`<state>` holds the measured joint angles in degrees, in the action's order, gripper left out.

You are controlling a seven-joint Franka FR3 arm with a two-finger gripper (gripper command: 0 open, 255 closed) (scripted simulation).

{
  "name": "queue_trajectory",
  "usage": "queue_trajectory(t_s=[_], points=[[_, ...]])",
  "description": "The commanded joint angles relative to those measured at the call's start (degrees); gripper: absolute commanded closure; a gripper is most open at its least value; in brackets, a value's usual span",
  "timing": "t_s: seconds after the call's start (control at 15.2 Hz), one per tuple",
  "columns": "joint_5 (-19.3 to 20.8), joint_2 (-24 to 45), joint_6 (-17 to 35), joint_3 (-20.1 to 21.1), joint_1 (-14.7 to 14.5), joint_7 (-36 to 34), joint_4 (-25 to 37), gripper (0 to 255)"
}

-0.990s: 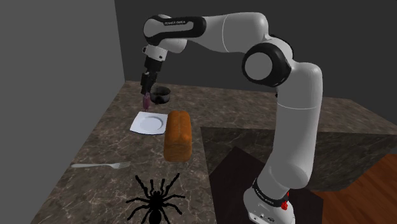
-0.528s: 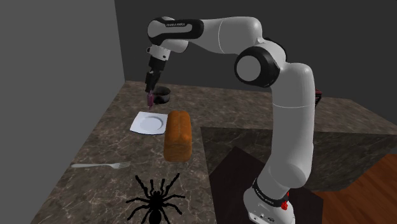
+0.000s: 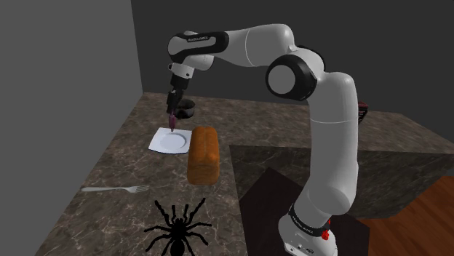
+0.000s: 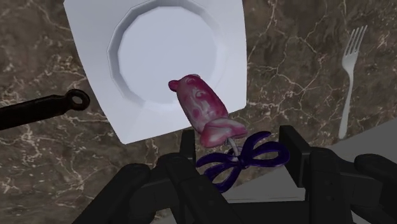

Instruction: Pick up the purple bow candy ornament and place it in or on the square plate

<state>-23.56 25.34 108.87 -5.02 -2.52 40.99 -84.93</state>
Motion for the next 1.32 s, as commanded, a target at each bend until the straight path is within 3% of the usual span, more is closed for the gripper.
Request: queue_trajectory(t_s=[0.0,0.59,1.12,1.19,1.25], points=[[-0.2,0.3,1.3,0.0,0.0,0.5,-1.0,255],[-1.2,2.4,6.7,0.4,-0.1,2.7,-4.7,255],[-1.2,2.4,6.7,0.4,-0.1,2.7,-4.7,255],[-1.2,2.4,6.7,0.4,-0.1,2.7,-4.7,0],[-1.2,2.4,6.7,0.4,-0.1,2.7,-4.7,0]])
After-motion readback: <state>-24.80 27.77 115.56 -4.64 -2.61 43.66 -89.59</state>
